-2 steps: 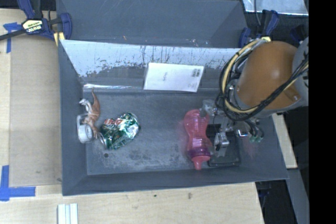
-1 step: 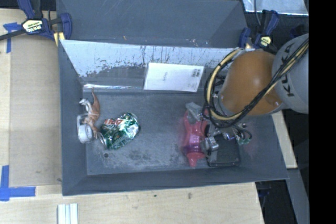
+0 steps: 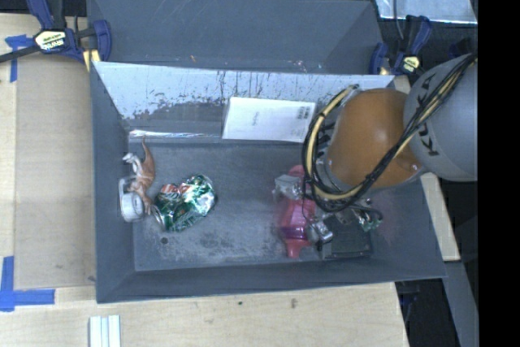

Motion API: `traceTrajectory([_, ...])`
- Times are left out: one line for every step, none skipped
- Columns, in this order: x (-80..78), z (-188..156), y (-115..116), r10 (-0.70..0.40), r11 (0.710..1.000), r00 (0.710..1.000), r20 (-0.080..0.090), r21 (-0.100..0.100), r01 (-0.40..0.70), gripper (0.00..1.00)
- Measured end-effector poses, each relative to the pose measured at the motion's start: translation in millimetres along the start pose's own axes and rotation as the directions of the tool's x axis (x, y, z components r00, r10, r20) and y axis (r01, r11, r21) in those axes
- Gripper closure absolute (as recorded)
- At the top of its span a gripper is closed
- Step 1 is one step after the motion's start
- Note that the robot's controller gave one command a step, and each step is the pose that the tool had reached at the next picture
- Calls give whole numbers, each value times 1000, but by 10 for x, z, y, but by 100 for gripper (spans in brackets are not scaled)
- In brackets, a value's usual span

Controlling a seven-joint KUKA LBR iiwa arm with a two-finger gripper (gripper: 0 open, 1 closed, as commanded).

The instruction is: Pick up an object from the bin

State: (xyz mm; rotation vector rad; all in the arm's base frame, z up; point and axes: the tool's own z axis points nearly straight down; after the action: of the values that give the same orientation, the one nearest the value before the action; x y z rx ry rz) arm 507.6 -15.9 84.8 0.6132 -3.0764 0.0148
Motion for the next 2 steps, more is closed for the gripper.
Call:
traceTrajectory([-79,63,124,-82,997,997,6,-4,82,0])
traceTrajectory([-125,140,21,-299,954,954,4,3,299,100])
